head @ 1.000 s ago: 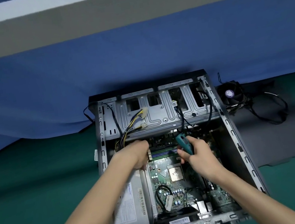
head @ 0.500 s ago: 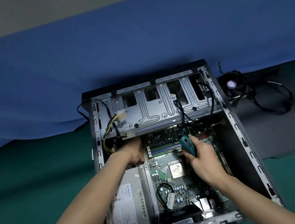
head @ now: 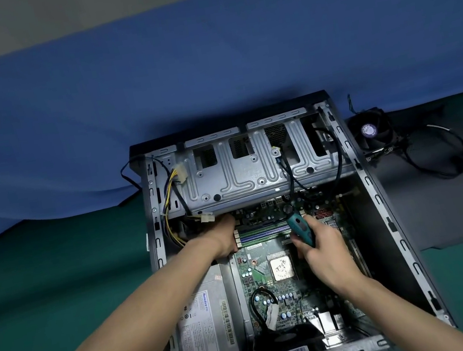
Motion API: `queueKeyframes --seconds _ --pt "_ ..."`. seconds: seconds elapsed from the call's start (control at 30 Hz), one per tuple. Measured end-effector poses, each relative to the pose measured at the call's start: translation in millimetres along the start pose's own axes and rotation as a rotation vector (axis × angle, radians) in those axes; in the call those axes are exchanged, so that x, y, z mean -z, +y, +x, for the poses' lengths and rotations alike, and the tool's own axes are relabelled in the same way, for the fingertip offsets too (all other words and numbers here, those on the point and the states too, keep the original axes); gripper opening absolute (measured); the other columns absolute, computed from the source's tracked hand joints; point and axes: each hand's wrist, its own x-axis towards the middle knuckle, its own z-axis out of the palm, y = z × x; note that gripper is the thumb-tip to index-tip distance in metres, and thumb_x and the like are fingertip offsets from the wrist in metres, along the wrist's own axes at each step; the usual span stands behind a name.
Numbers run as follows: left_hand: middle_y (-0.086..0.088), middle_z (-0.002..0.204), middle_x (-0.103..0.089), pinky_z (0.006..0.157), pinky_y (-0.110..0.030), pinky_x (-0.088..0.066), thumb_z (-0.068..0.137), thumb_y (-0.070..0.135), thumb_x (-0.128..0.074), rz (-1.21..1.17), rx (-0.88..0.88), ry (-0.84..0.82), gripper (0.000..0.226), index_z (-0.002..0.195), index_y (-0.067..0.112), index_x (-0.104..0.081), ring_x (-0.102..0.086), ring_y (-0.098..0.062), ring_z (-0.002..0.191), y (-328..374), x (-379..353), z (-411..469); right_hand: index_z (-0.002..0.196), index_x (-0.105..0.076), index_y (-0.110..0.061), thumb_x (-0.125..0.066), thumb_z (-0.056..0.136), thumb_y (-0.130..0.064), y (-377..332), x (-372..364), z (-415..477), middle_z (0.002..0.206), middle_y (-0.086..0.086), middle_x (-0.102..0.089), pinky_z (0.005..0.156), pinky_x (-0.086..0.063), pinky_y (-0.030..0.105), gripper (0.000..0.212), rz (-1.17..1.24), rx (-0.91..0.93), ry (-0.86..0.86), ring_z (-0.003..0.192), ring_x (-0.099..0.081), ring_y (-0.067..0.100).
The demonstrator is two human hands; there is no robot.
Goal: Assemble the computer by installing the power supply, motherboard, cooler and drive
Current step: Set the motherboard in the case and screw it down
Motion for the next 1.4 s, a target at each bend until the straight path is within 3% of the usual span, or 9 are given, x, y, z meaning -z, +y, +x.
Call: queueKeyframes --seconds 0.13,0.23,0.37,0.43,0.6,0.7,0.87,1.23,1.4 --pt "-0.001 0.084 -0.041 0.065 -0.027 -0.046 0.090 0.000 -0.050 0.006 0.009 0.022 0.022 0.105 0.011 -0.039 -0.047 -0.020 0.081 3.2 1.5 0.2 0.113 -0.058 -0.015 -0.064 0.090 -0.012 0.5 -0.7 0.0 0.092 0.009 -0.067 0.081 -0.053 0.042 0.024 -0.006 -0.005 0.003 0.088 -0.063 0.027" --pt "0.002 0.082 -0.037 0.072 -0.027 -0.043 0.089 -0.001 -0.048 0.015 -0.003 0.041 0.033 0.120 0.008 -0.041 -0.045 -0.021 0.087 3.5 2.0 0.6 0.109 -0.059 -0.016 -0.064 0.090 -0.011 1.8 -1.3 0.0 0.088 0.009 -0.066 0.079 -0.052 0.042 0.021 0.000 0.000 0.012 0.086 -0.062 0.028" --pt "0.000 0.086 -0.042 0.068 -0.027 -0.046 0.090 0.000 -0.051 -0.033 0.030 0.001 0.028 0.115 0.010 -0.041 -0.050 -0.020 0.083 0.5 2.1 0.1 0.109 -0.059 -0.015 -0.064 0.090 -0.011 2.6 -1.9 0.9 0.088 0.008 -0.067 0.079 -0.052 0.042 0.020 0.013 -0.001 0.014 0.085 -0.062 0.028" --pt "-0.005 0.093 -0.046 0.076 -0.031 -0.046 0.090 0.001 -0.054 -0.045 0.033 -0.008 0.028 0.116 0.007 -0.044 -0.050 -0.021 0.088 -1.0 2.1 0.3 0.108 -0.059 -0.015 -0.065 0.089 -0.011 2.9 -1.8 0.9 0.088 0.008 -0.067 0.078 -0.052 0.042 0.020 0.017 0.002 0.020 0.085 -0.062 0.028" --pt "-0.001 0.080 -0.044 0.079 -0.030 -0.041 0.090 0.002 -0.056 -0.053 0.041 0.002 0.020 0.107 0.007 -0.046 -0.049 -0.021 0.089 -1.0 1.8 -0.4 0.107 -0.059 -0.016 -0.064 0.090 -0.011 3.8 -1.5 1.5 0.086 0.008 -0.066 0.077 -0.051 0.041 0.019 0.033 0.000 0.026 0.083 -0.061 0.028" --pt "-0.010 0.103 -0.054 0.082 -0.030 -0.042 0.089 0.001 -0.059 -0.069 0.038 0.003 0.032 0.118 0.003 -0.045 -0.054 -0.025 0.099 1.6 1.6 -2.3 0.107 -0.059 -0.018 -0.064 0.090 -0.010 3.7 -1.9 1.6 0.087 0.006 -0.066 0.078 -0.052 0.040 0.020 0.034 -0.001 0.023 0.084 -0.062 0.027" --pt "-0.012 0.121 -0.048 0.079 -0.024 -0.034 0.091 0.003 -0.046 -0.008 0.013 0.076 0.034 0.125 0.003 -0.043 -0.049 -0.026 0.111 9.2 4.1 -5.7 0.108 -0.059 -0.018 -0.065 0.089 -0.010 5.2 -2.7 2.3 0.087 0.007 -0.066 0.078 -0.052 0.040 0.021 0.025 0.000 0.020 0.084 -0.062 0.027" --pt "-0.009 0.111 -0.046 0.076 -0.024 -0.037 0.091 0.003 -0.043 -0.094 0.057 0.048 0.037 0.129 0.002 -0.040 -0.042 -0.018 0.093 7.4 3.6 -5.7 0.099 -0.059 -0.019 -0.066 0.089 -0.012 7.9 -0.9 1.2 0.077 0.003 -0.063 0.071 -0.049 0.038 0.014 0.036 0.032 0.042 0.076 -0.059 0.023" --pt "-0.012 0.104 -0.052 0.067 -0.027 -0.044 0.089 0.001 -0.047 -0.158 0.079 0.039 0.034 0.123 0.000 -0.045 -0.056 -0.025 0.093 7.7 2.6 -3.8 0.102 -0.058 -0.017 -0.065 0.089 -0.012 9.2 -1.7 2.5 0.083 0.006 -0.065 0.076 -0.050 0.040 0.015 0.077 0.020 0.026 0.083 -0.062 0.027"
